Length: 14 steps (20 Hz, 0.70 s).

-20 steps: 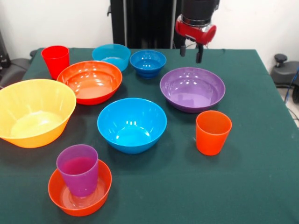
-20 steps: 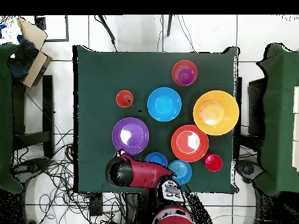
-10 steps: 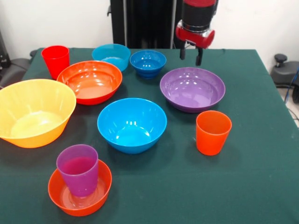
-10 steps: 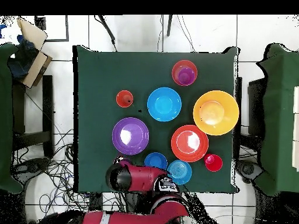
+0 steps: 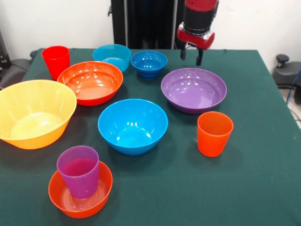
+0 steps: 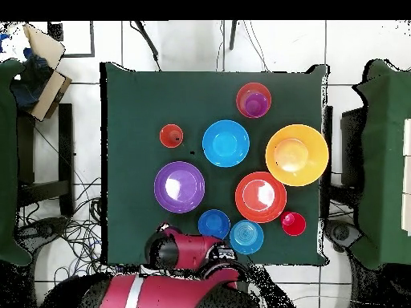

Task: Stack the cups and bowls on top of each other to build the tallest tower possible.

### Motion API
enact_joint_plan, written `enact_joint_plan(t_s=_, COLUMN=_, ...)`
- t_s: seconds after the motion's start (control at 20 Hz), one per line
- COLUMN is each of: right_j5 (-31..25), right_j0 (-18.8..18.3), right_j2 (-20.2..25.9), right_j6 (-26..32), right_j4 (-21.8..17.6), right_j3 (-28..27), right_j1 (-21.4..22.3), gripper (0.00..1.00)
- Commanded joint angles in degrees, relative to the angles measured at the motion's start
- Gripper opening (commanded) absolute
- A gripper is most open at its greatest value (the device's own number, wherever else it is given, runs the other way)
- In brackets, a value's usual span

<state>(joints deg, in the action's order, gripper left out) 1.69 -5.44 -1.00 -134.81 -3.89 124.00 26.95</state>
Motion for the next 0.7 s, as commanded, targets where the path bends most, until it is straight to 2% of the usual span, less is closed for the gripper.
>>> enact_joint_plan(t_s=0.05, right_j5=1.79, right_j0=0.79, right_j2=0.35, right_j6=-4.02, right_j4=-2.72, right_j3=-0.35, right_j1=-4.32, gripper=1.0)
enact_joint_plan(t_s=0.15, right_j5=-0.51, right_j0=0.06, right_j2=0.7, right_j6=-3.15, right_j4=-3.03, right_j3=-0.07, right_j1=-3.62, gripper=1.0)
enact_joint_plan(t_s=0.4, right_j5=-8.78, right_j0=0.14, right_j2=-1.26, right_j6=-0.94, right_j4=-3.01, right_j3=1.13, right_j1=2.98, gripper=1.0)
enact_joint_plan(t_s=0.5, right_j5=-9.74, right_j0=0.54, right_j2=-2.65, right_j6=-0.04, right_j4=-3.75, right_j3=0.49, right_j1=3.52, gripper=1.0)
enact_joint_plan(t_s=0.7, right_j5=-7.95, right_j0=0.68, right_j2=-3.84, right_j6=0.6, right_j4=-5.64, right_j3=-2.44, right_j1=1.05, gripper=1.0)
